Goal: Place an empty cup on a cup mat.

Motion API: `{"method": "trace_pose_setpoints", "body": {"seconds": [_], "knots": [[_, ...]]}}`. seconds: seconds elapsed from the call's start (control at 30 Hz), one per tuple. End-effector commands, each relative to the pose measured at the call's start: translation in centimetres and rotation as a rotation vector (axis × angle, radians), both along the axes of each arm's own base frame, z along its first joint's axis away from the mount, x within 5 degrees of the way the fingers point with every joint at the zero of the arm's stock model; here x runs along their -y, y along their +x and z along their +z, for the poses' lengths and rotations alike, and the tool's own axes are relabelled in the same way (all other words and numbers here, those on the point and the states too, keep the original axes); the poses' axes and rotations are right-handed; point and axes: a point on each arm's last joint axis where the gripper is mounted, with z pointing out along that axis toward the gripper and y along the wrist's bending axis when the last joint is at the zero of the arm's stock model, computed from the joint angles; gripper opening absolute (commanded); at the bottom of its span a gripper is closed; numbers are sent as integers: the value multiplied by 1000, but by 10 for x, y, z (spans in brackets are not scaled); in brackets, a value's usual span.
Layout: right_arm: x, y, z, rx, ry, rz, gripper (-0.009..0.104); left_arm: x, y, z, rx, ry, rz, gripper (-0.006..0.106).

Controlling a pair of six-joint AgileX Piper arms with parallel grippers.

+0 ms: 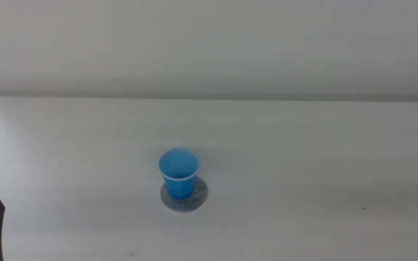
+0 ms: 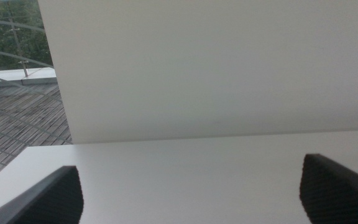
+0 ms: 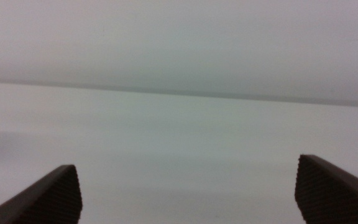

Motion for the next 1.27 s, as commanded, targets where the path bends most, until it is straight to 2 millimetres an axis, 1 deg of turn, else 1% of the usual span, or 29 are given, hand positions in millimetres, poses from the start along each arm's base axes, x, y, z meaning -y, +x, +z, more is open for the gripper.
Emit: {"method": "trace_pose_setpoints", "body": {"seconds": [0.0,0.1,0.3,0.47,0.57,0.67,0.73,1.0,1.23], "knots": [[1,-6,-7,57,-23,-4,92,1,-1,-11,11,-5,-9,94],[2,-12,-10,91,-20,-4,92,1,-1,-11,11,-5,-9,94],[3,-18,-8,133,-16,-5,92,1,-1,-11,11,-5,-9,94],[3,-19,-8,142,-15,-5,92,1,-1,-11,11,-5,-9,94],[3,-17,-12,203,18,-21,92,1,-1,-11,11,-5,-9,94],[5,-18,-25,278,100,-85,92,1,-1,-11,11,-5,-9,94],[7,-15,-37,271,121,-128,92,1,-1,-11,11,-5,-9,94],[8,-8,-68,242,71,-143,92,1,-1,-11,11,-5,-9,94],[9,-8,-69,232,70,-145,92,1,-1,-11,11,-5,-9,94]]}}
